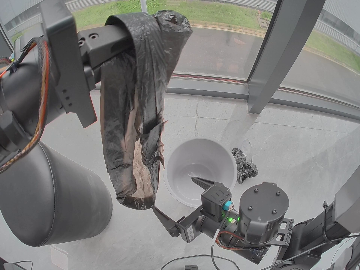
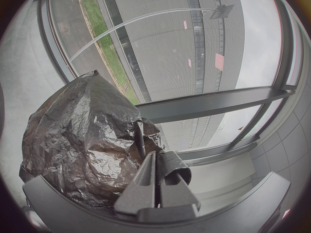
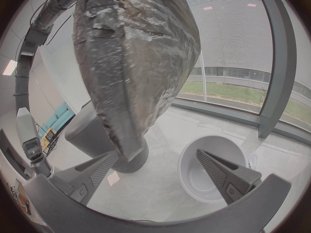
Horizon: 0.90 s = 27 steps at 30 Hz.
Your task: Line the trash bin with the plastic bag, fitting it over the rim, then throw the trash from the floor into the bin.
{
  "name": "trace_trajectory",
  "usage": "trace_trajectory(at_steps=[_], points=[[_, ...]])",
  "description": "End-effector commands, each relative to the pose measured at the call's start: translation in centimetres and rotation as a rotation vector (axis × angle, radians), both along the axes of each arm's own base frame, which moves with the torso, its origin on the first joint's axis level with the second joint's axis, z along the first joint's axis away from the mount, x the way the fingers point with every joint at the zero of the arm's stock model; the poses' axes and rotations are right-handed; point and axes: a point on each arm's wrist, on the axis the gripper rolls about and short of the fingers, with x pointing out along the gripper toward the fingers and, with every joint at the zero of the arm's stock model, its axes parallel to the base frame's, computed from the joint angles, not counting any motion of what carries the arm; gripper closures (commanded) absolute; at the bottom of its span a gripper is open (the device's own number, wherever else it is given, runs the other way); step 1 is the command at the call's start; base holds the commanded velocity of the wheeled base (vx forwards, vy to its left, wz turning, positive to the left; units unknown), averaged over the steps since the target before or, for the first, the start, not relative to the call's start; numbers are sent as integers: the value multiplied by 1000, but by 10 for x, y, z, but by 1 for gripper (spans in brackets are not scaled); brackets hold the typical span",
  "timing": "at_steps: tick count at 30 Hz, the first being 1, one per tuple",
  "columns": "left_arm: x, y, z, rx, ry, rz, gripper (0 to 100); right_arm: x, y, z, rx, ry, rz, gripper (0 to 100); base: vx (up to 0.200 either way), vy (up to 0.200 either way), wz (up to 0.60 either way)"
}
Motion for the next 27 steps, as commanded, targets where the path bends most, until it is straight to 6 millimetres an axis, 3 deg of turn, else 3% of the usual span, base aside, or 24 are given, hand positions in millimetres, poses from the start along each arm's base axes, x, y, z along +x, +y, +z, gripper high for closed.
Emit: trace_trajectory(at_steps=[1, 3, 7, 20, 27], points=[[0, 0, 1, -3, -1, 7, 100, -6, -1, -9, -26, 10, 18, 0, 0, 0, 0], [0, 0, 1, -3, -1, 7, 100, -16, 1, -13, -42, 21, 46, 0, 0, 0, 0], [-1, 2, 1, -5, -3, 6, 100, -17, 4, -20, -58, 30, 46, 0, 0, 0, 0], [-5, 0, 1, -3, -3, -12, 100, 20, 15, -32, -24, -36, -134, 0, 0, 0, 0], [-5, 0, -1, 1, 0, -12, 100, 27, 25, -38, 22, -118, -183, 0, 0, 0, 0]])
